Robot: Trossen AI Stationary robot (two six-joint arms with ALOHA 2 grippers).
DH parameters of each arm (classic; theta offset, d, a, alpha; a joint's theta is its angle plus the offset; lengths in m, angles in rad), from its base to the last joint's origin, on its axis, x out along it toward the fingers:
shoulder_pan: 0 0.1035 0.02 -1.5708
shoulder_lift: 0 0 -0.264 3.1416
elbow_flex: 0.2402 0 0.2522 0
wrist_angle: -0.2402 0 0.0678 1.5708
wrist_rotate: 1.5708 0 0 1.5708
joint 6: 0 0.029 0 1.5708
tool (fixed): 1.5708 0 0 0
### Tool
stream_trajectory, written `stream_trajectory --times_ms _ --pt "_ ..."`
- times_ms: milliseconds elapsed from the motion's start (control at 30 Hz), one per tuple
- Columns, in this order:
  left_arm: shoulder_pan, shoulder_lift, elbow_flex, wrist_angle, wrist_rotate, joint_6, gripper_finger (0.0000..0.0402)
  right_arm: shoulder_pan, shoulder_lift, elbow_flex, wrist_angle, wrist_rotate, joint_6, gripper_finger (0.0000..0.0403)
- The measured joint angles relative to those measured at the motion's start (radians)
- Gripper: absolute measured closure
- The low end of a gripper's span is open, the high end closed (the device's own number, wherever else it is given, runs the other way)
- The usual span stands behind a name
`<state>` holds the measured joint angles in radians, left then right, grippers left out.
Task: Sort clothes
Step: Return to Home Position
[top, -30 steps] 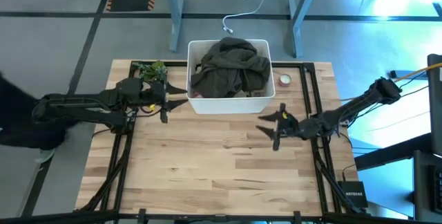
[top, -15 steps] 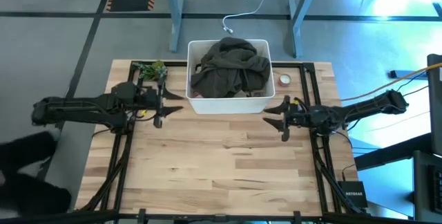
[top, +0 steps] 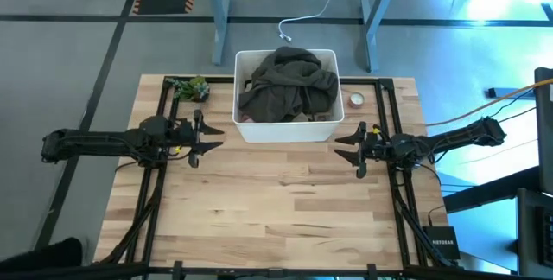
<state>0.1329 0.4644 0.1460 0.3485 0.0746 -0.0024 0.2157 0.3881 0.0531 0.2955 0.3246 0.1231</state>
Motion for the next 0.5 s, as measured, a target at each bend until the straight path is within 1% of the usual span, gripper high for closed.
stream_trajectory --times_ms 267,500 --pt "0.003 -0.123 -0.081 -0.002 -0.087 -0.048 0.0245 0.000 -0.111 -0.041 -0.018 0.004 0.000 0.0210" --pt "0.033 -0.209 -0.092 -0.051 -0.032 -0.074 0.0245 0.000 -0.207 -0.042 -0.129 0.004 0.002 0.0210"
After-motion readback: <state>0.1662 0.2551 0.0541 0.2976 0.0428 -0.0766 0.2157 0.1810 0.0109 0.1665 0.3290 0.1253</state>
